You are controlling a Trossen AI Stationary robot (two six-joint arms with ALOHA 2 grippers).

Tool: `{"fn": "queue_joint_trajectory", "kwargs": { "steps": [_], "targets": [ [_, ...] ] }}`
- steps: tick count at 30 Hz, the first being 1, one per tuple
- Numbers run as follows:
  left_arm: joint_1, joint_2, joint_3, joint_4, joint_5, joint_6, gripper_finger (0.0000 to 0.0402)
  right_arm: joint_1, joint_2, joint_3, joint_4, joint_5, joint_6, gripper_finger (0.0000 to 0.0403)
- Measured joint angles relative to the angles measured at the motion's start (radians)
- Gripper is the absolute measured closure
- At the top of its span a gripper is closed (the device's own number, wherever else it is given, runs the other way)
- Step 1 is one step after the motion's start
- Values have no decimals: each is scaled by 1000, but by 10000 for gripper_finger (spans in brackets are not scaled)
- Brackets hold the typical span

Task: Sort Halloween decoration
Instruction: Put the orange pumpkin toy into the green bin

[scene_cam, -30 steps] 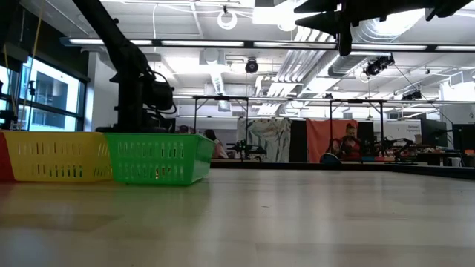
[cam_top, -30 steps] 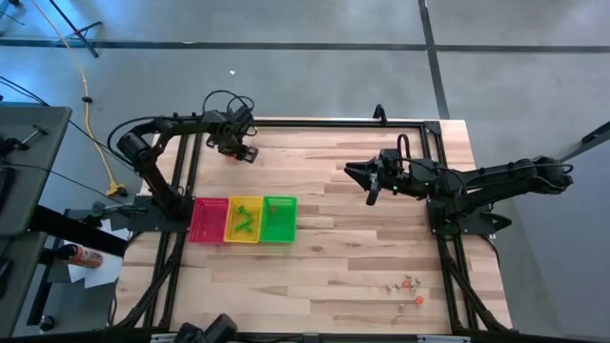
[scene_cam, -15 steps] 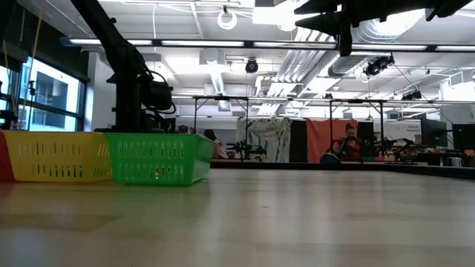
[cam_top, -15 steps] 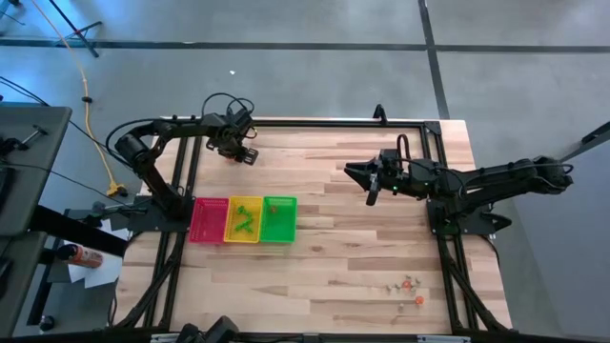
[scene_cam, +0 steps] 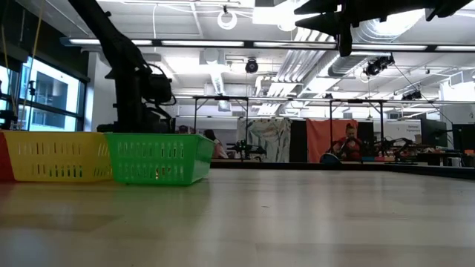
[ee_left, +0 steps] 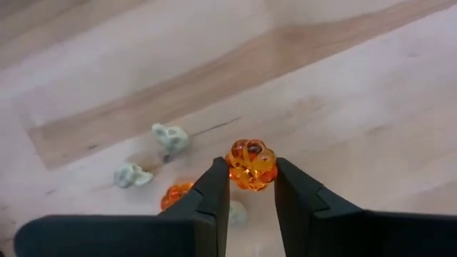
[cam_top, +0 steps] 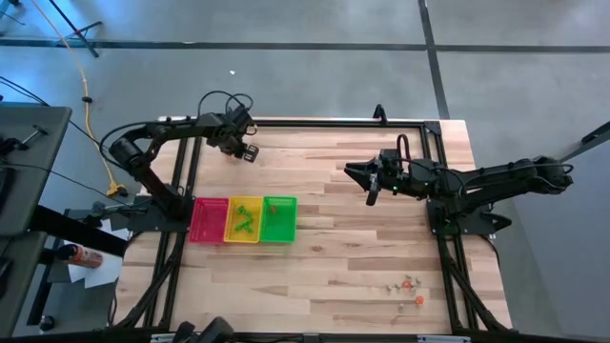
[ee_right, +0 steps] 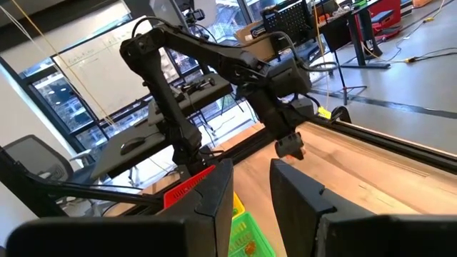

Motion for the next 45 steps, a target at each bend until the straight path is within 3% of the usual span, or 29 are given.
{"fn": "queue_joint_trajectory", "kwargs": {
  "steps": [10, 21, 28, 34, 38, 45],
  "targets": [
    [-16, -217, 1, 78, 86, -2, 336, 0, 0, 0, -5, 0, -1, 316],
    [-202, -497, 2, 428, 294, -76, 334, 0, 0, 0, -9, 0, -1, 316],
    [-437, -609, 2, 590, 296, -120, 334, 0, 0, 0, -35, 0, -1, 316],
    [-644, -662, -76, 815, 284, -120, 333, 0, 0, 0, -28, -7, 2, 316],
    [-751, -664, -137, 970, 242, -121, 332, 0, 0, 0, 29, -65, 1, 316],
    [-853, -662, -157, 994, 128, -92, 332, 1, 0, 0, 252, -212, -71, 316]
  ]
}}
